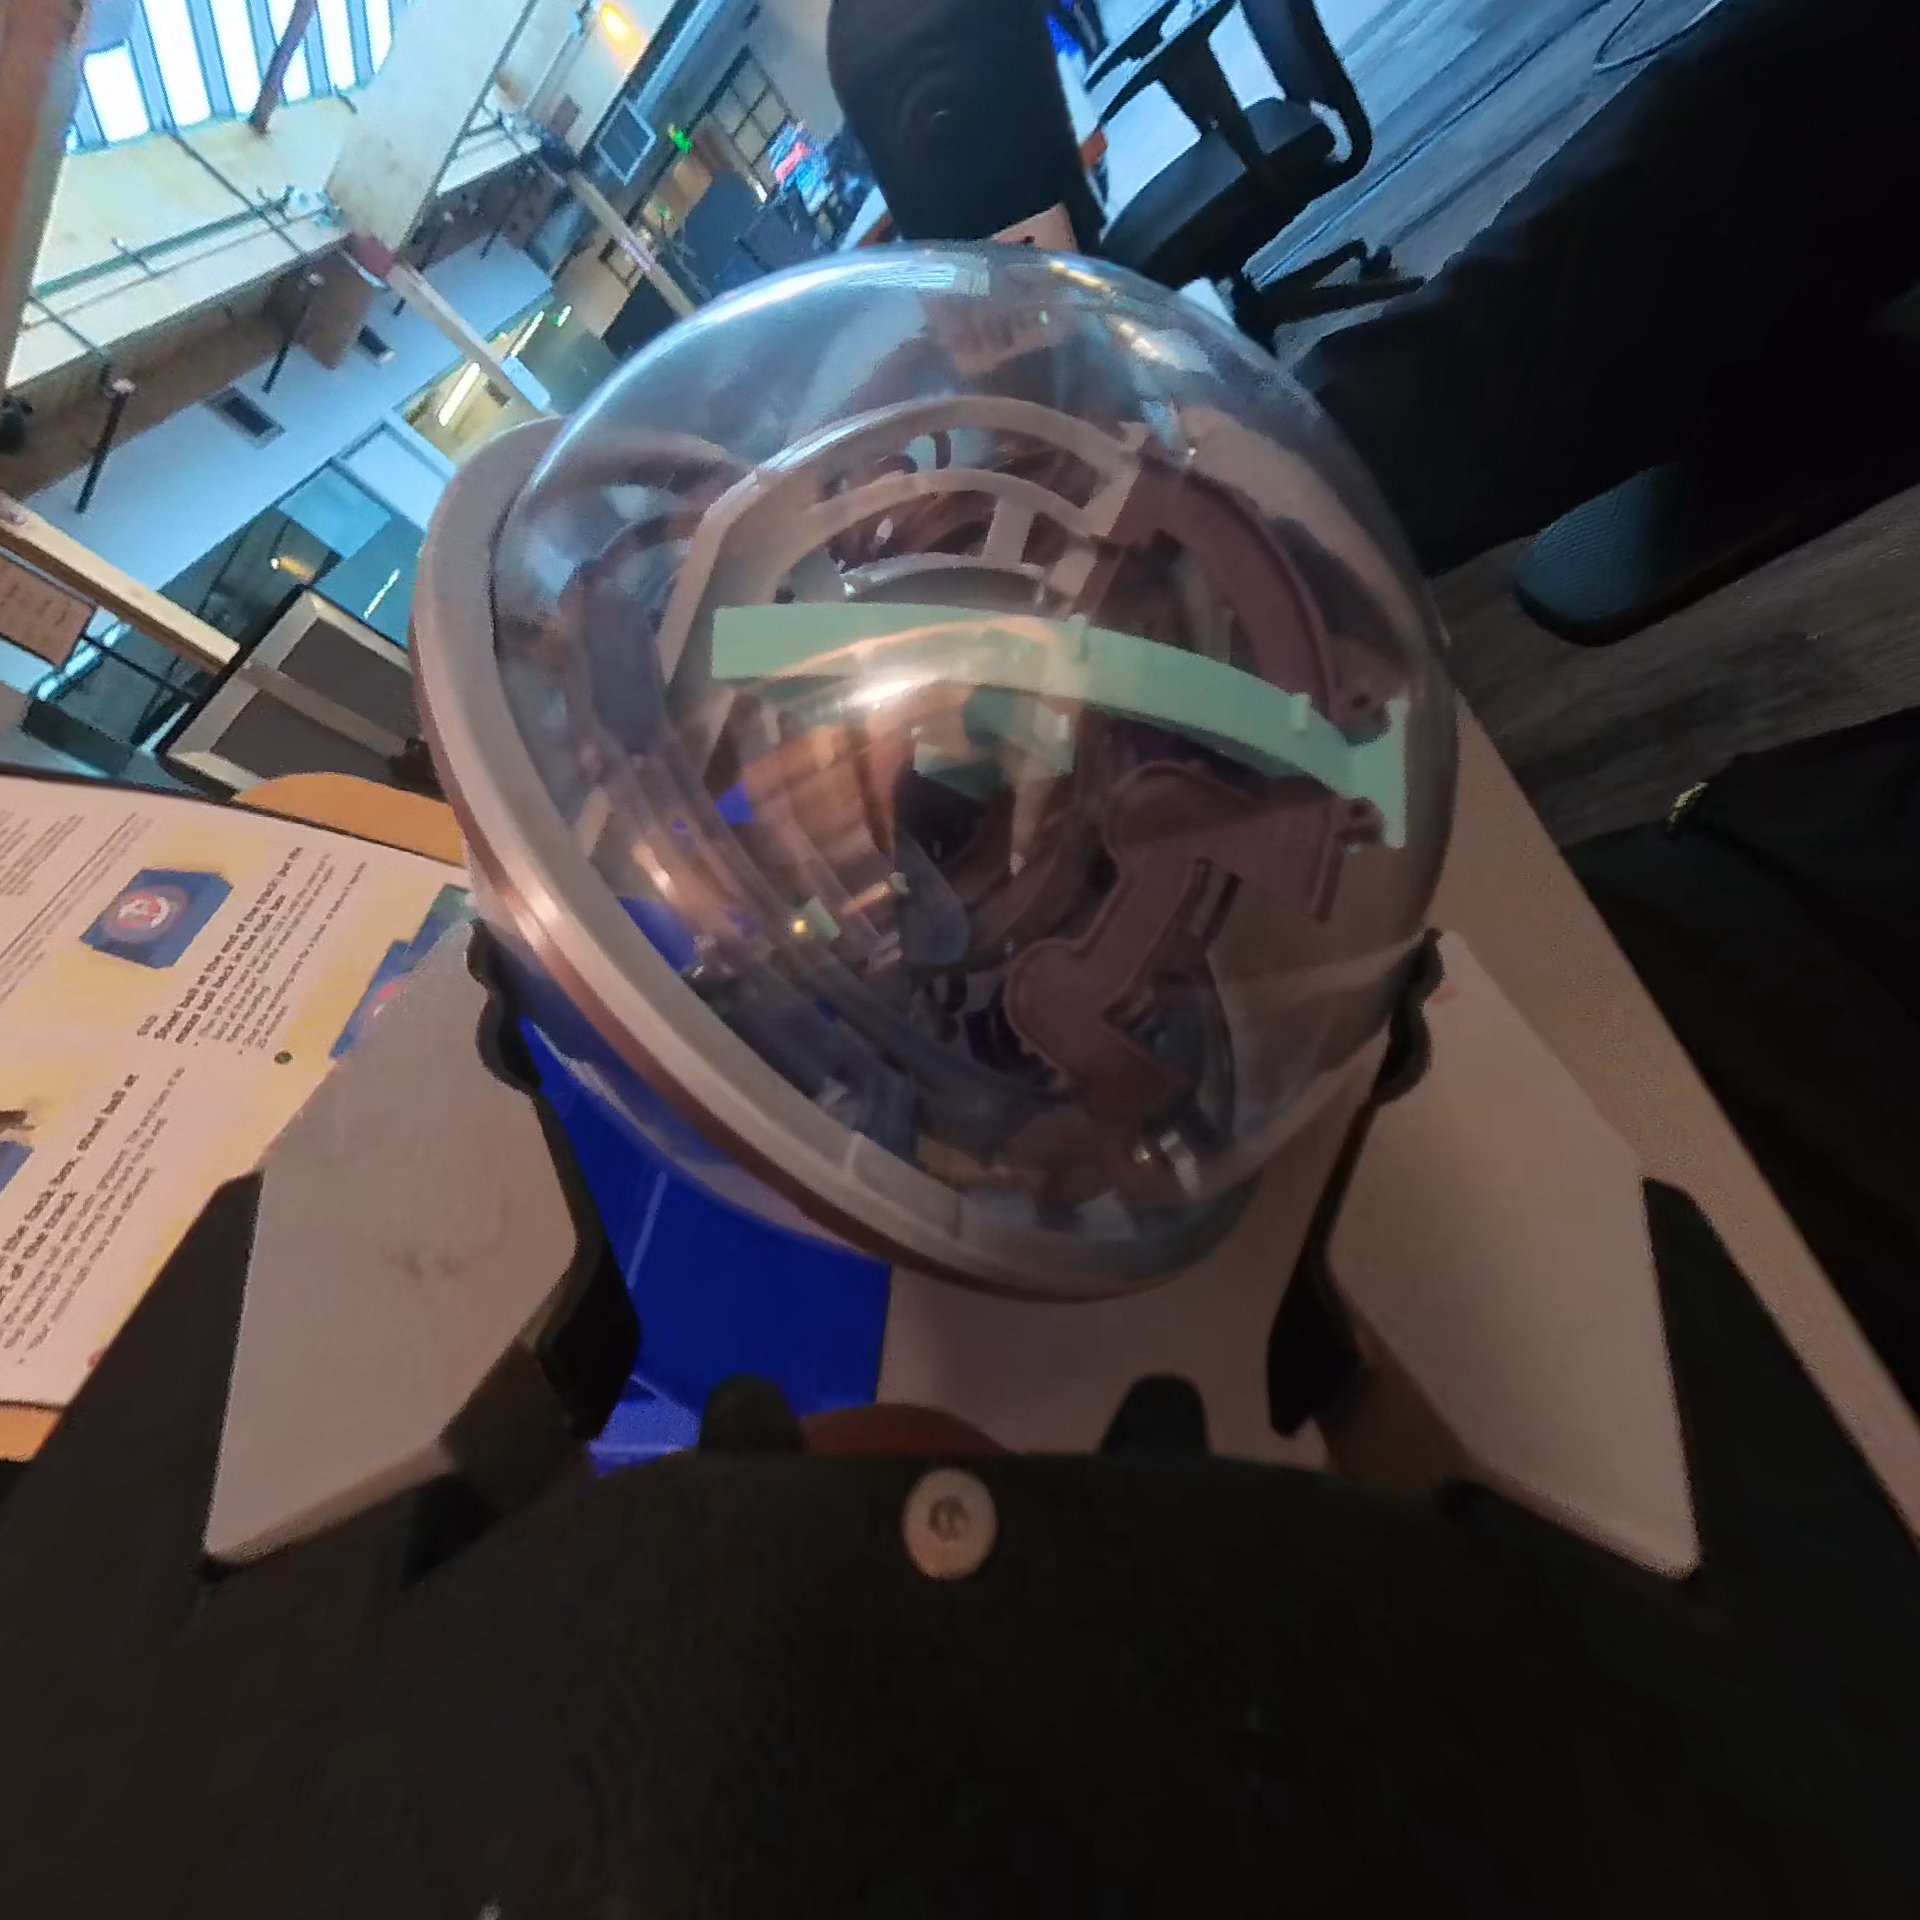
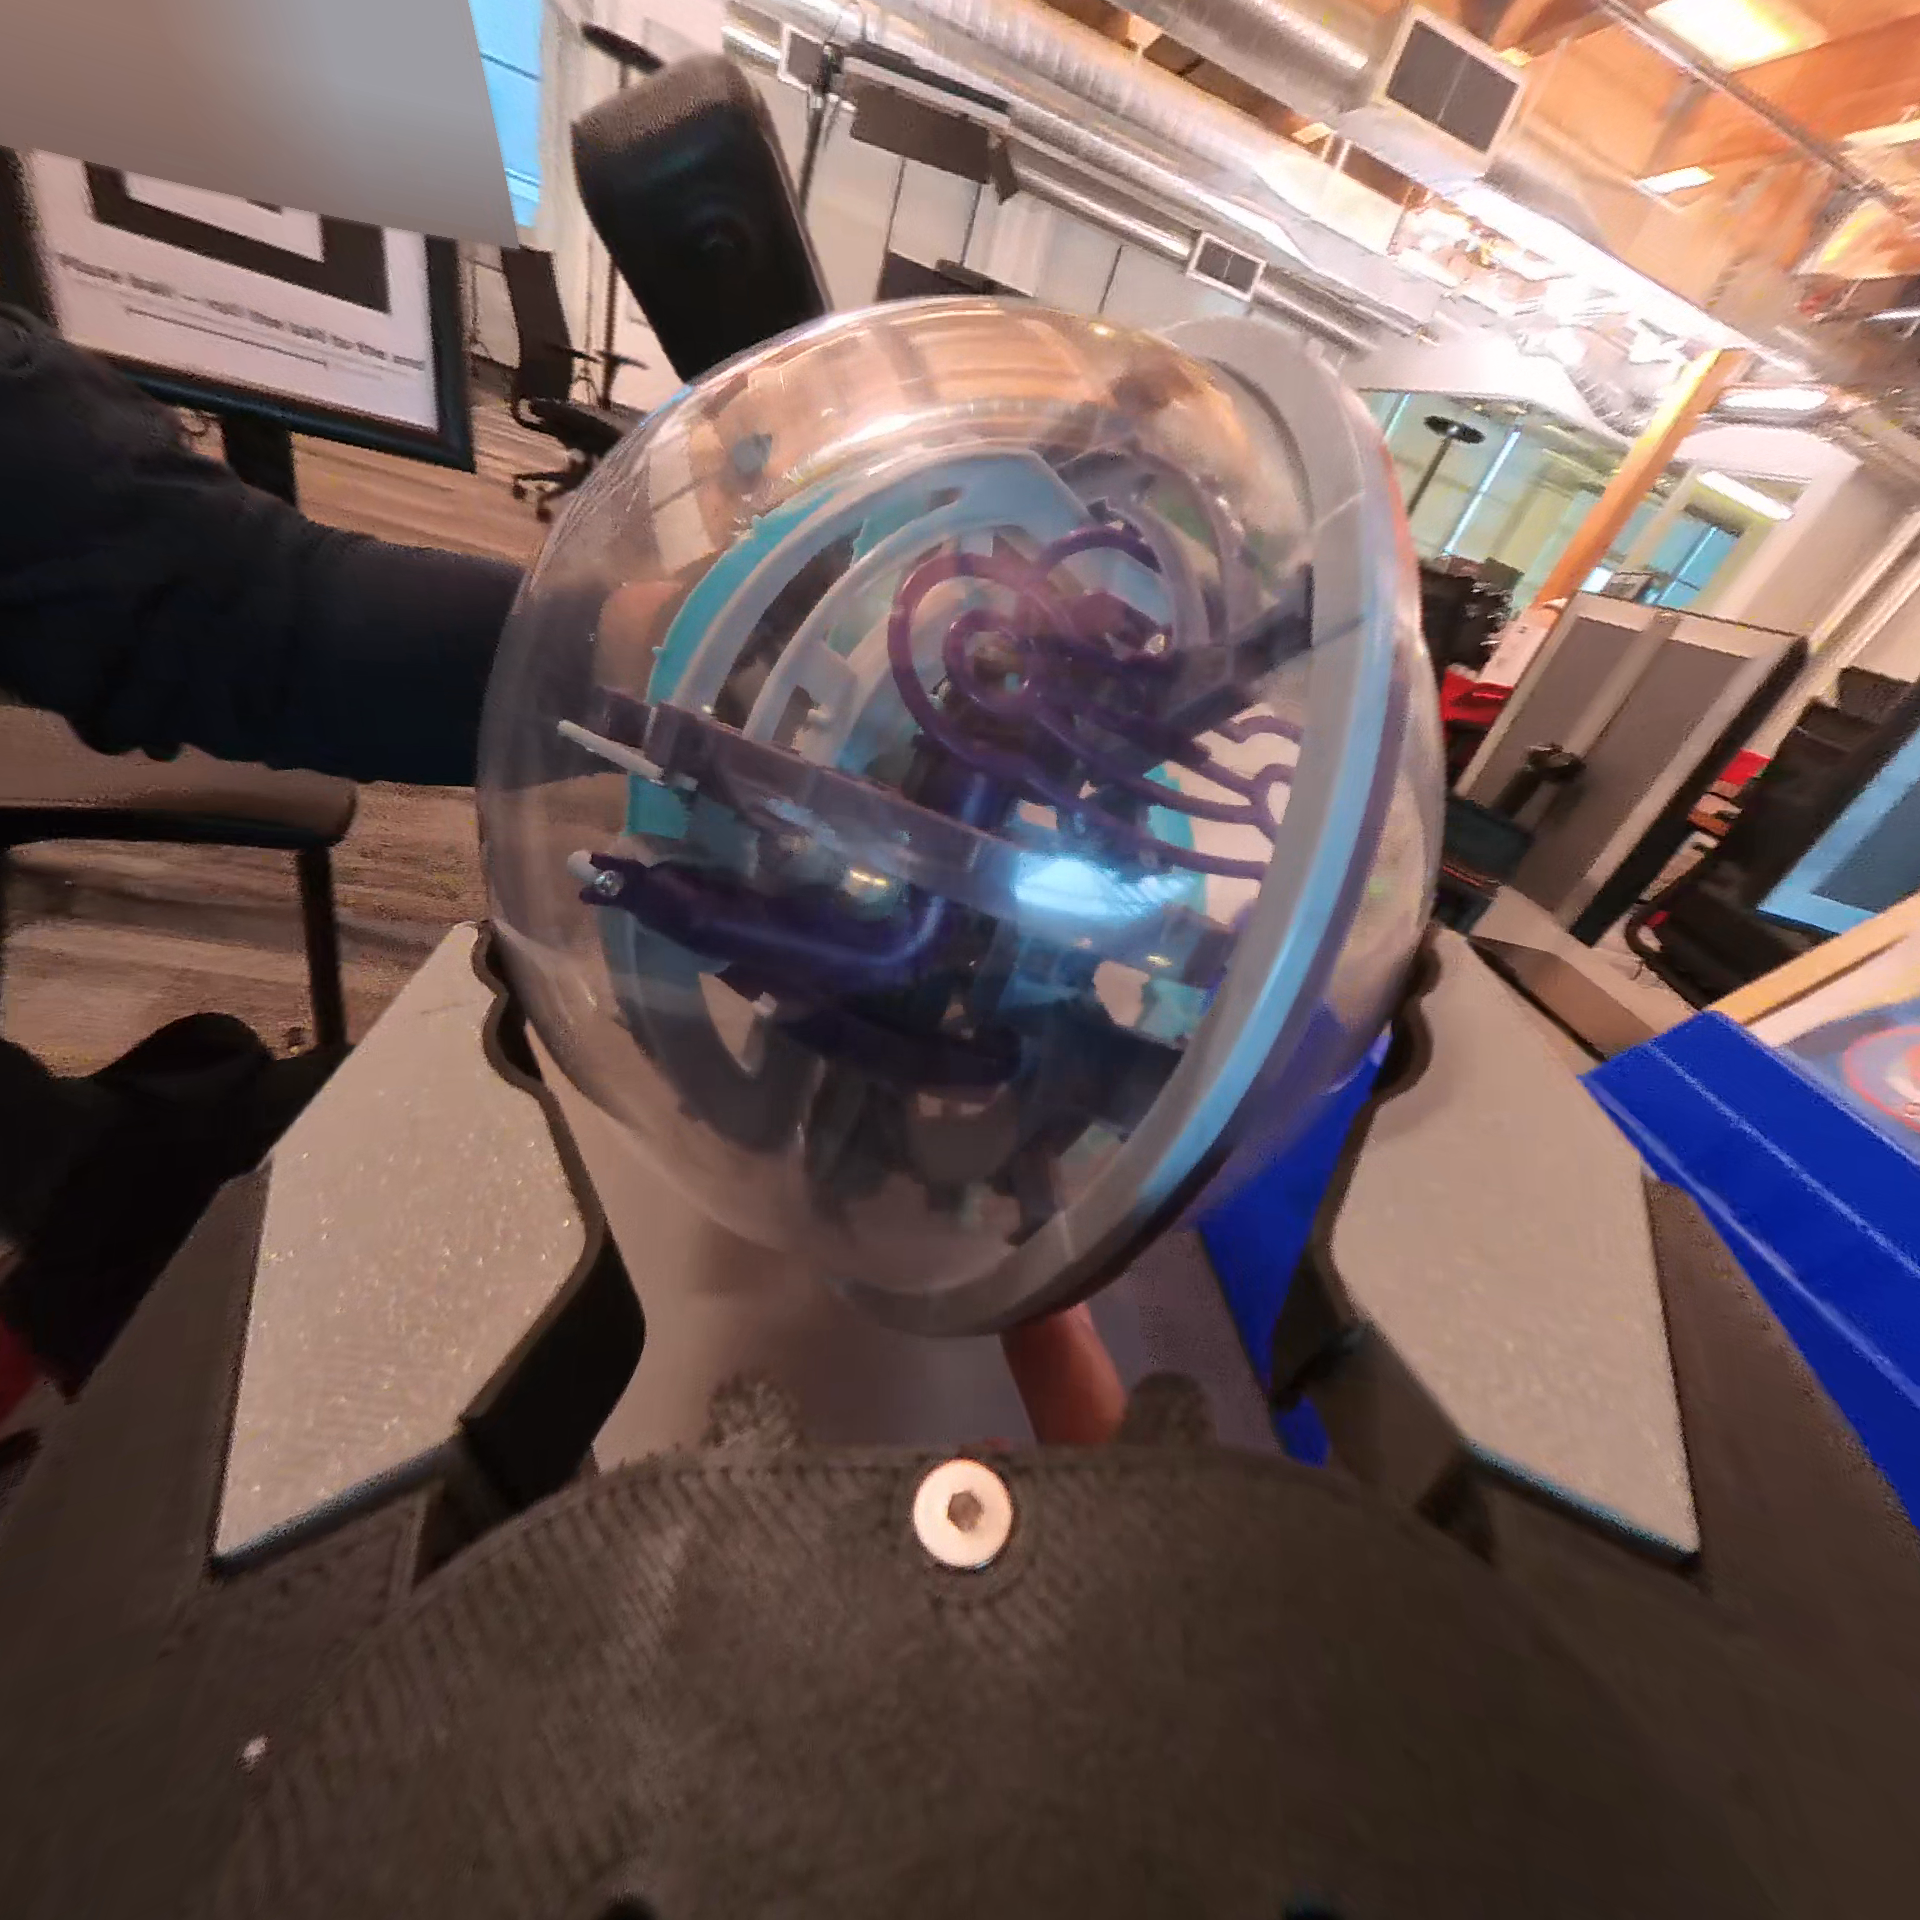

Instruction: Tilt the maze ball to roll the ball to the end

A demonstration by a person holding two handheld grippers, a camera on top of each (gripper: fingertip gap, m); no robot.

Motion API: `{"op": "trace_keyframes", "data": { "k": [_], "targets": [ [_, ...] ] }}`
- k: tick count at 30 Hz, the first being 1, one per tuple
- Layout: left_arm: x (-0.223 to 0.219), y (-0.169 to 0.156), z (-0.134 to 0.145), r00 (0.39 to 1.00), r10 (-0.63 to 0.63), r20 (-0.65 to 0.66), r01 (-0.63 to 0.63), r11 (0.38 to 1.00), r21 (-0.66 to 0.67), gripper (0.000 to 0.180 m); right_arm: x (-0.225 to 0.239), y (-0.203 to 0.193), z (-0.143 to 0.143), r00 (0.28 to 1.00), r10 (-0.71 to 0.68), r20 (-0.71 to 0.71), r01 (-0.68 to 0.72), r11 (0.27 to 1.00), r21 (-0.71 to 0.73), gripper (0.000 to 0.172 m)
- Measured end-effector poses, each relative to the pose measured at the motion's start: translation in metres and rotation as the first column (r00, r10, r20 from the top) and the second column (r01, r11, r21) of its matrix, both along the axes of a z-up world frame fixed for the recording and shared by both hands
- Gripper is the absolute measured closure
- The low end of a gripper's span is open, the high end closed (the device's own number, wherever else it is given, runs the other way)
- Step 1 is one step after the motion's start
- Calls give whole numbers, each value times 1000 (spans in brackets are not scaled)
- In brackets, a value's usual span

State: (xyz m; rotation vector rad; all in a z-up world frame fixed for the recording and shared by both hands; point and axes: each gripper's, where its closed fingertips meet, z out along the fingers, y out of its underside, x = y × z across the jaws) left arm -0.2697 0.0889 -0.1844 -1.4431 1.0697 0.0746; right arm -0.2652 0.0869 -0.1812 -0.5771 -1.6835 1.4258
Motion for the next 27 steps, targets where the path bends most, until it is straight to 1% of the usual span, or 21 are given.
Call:
{"op": "trace_keyframes", "data": {
  "k": [3,6,8,10,13,20,27],
  "targets": [
    [-6,7,6,998,-58,35,57,998,22,21,-7,7,5,1000,-21,-11,21,1000,-15,14],
    [-13,12,7,993,-110,45,106,992,70,21,-15,11,7,998,-51,-27,52,999,10,14],
    [-23,16,3,988,-124,93,118,991,62,22,-24,15,4,997,-73,15,73,997,6,14],
    [-31,17,3,978,-151,142,139,986,91,21,-33,17,4,996,-77,34,77,997,1,14],
    [-39,17,2,982,-139,126,125,985,117,21,-40,16,4,996,-81,30,79,996,43,15],
    [-29,17,5,980,-145,136,127,983,133,22,-32,18,3,999,-32,2,32,999,4,15],
    [-26,13,4,988,-126,91,110,981,158,22,-30,15,0,999,-3,-33,4,1000,30,14]
  ]
}}
